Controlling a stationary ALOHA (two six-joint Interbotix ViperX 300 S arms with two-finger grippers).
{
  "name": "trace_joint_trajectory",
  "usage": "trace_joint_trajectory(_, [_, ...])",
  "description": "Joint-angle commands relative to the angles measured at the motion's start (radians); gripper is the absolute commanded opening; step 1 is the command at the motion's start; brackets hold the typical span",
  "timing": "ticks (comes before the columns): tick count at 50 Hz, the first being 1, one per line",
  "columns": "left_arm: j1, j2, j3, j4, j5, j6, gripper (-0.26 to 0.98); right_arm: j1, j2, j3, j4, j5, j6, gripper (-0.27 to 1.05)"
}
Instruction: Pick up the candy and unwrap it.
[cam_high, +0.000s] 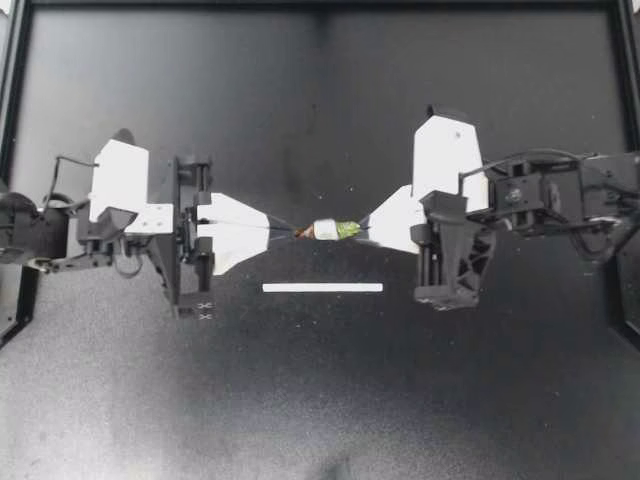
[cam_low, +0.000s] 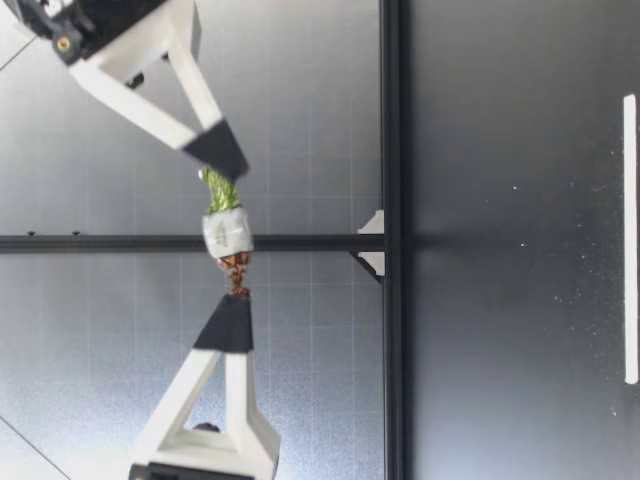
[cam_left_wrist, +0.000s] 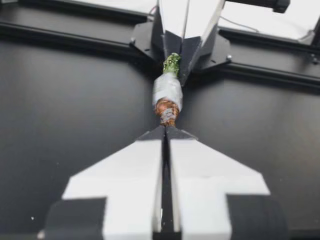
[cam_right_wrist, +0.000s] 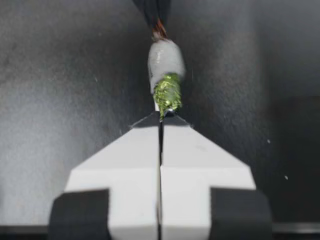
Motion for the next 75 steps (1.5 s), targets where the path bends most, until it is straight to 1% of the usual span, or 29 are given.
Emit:
trace_joint_trajectory(1, [0.002, -0.003, -0.032, 0.003, -0.005, -0.002, -0.15, 0.011, 0.005, -0.032, 0.0, -0.023, 0.0, -0.21])
trace_joint_trajectory(7, [0.003, 0.0, -0.037, 0.002, -0.005, -0.003, -0.15, 0.014, 0.014, -0.031, 0.002, -0.028, 0.011, -0.21])
trace_joint_trajectory(22, [0.003, -0.018, -0.021, 0.0, -0.026, -0.025, -0.15, 0.015, -0.026, 0.005, 0.005, -0.046, 0.044, -0.21])
trace_joint_trajectory(28, [0.002, -0.02, -0.021, 0.0, -0.038, -0.032, -0.15, 0.015, -0.026, 0.021, 0.005, -0.067, 0.046, -0.17])
trace_joint_trajectory(32, [0.002, -0.021, -0.017, 0.002, -0.049, -0.046, -0.15, 0.015, -0.026, 0.025, 0.005, -0.08, 0.046, -0.11])
trace_joint_trajectory(36, [0.002, -0.023, -0.011, 0.0, -0.057, -0.066, -0.15, 0.015, -0.026, 0.029, 0.005, -0.089, 0.044, -0.03])
trace_joint_trajectory(40, [0.002, -0.029, -0.005, 0.0, -0.066, -0.094, -0.15, 0.015, -0.026, 0.034, 0.005, -0.098, 0.044, 0.11])
trace_joint_trajectory(48, [0.002, -0.041, 0.003, 0.003, -0.066, -0.166, -0.15, 0.015, -0.028, 0.058, -0.006, -0.138, 0.034, 0.48])
trace_joint_trajectory(51, [0.002, -0.046, 0.003, 0.005, -0.055, -0.201, -0.15, 0.015, -0.035, 0.075, -0.014, -0.176, 0.032, 0.59])
trace_joint_trajectory(58, [0.002, -0.054, 0.002, 0.005, -0.021, -0.285, -0.15, 0.0, -0.069, 0.11, -0.066, -0.278, 0.014, 0.58])
trace_joint_trajectory(62, [0.002, -0.061, -0.006, 0.005, 0.025, -0.387, -0.15, -0.015, -0.089, 0.121, -0.104, -0.334, -0.015, 0.58])
trace_joint_trajectory(66, [0.002, -0.069, -0.002, 0.005, 0.037, -0.463, -0.15, -0.021, -0.094, 0.123, -0.146, -0.388, -0.063, 0.58])
trace_joint_trajectory(75, [0.002, -0.091, 0.011, 0.003, 0.037, -0.589, -0.15, -0.029, -0.066, 0.11, -0.153, -0.445, -0.175, 0.6])
